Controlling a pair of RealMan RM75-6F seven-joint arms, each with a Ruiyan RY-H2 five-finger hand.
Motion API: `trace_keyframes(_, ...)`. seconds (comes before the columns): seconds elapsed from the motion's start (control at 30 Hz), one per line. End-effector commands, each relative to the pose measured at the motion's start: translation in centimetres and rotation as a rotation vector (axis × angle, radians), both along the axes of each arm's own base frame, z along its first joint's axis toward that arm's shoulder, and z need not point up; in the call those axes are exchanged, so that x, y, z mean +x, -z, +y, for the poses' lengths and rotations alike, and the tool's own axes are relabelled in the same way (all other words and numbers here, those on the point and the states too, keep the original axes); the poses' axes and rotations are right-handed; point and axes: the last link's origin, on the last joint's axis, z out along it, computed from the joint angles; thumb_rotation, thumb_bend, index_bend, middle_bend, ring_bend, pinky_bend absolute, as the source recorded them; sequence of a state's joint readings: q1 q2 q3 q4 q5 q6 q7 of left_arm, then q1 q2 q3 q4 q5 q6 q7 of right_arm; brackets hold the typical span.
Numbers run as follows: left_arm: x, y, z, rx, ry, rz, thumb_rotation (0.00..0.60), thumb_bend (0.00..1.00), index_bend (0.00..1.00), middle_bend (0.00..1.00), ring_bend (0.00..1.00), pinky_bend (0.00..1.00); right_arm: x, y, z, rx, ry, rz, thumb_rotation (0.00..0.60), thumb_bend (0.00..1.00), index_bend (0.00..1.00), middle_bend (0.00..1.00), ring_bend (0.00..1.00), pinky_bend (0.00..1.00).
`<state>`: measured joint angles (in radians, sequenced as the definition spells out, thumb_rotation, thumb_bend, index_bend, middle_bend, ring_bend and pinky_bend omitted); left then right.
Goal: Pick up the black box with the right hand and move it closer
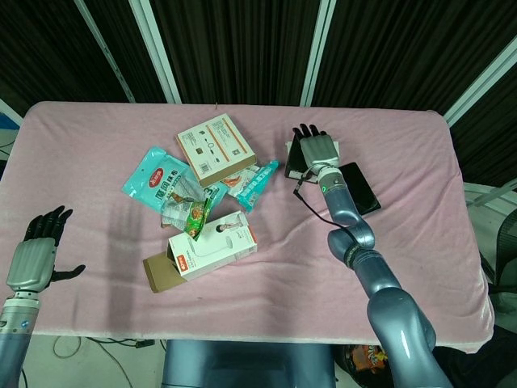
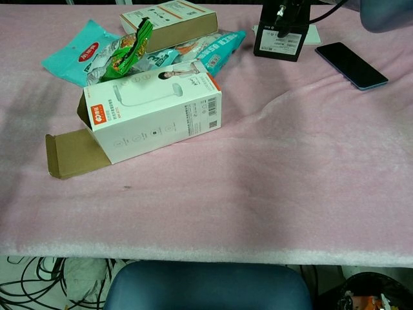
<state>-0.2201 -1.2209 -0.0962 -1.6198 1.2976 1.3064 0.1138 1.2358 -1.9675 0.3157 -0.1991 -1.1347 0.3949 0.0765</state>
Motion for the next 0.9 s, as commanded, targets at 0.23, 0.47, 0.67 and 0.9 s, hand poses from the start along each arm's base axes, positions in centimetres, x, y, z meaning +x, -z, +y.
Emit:
trace_keyframes(0.23,0.0,0.0,0.0,-0.002,0.000,0.000,0.600,0.00,0.00,0.00,0.00,0.00,-0.7,0.2,0.2,0.020,0.016,-0.012,0.600,0.06,0.01,0.15,0.13,0.24)
trace_keyframes(0.47,0.1,0.0,0.0,-0.003,0.003,-0.003,0.600,0.00,0.00,0.00,0.00,0.00,-0.4,-0.2,0.4,-0.006,-0.039,-0.053,0.600,0.30,0.34,0.60,0.63,0.66)
trace_keyframes(0.67,0.2,0.0,-0.1,-0.001,0.014,-0.006,0.600,0.00,0.00,0.00,0.00,0.00,0.3,-1.3,0.3,-0.034,-0.103,-0.110,0.600,0.31,0.37,0.62,0.65,0.67)
trace_keyframes(0.9,0.4,0.0,-0.2,-0.006,0.037,-0.006,0.600,0.00,0.00,0.00,0.00,0.00,0.1,-5.3,1.0,-0.133,-0.202,-0.289,0.600,0.31,0.37,0.62,0.65,0.67)
